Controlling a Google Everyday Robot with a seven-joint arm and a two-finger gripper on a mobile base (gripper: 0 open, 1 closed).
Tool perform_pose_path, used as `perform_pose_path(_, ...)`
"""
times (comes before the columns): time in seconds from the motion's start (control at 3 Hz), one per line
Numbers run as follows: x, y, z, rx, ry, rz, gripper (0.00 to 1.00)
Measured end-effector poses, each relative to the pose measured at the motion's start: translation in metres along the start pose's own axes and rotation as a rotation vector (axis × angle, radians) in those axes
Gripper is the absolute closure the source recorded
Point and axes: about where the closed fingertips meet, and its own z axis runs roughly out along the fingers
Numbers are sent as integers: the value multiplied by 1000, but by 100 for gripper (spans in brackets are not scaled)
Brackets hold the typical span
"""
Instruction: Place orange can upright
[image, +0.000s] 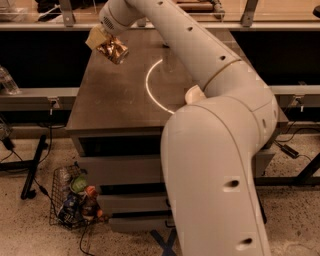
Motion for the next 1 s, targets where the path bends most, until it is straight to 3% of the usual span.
perform_pose_path(0.33, 9, -7, -18, 28, -113, 114, 100)
perform_pose_path(0.67, 61, -10, -34, 68, -214, 213, 100)
perform_pose_path(1.0, 98, -31, -53, 135, -331, 264, 100)
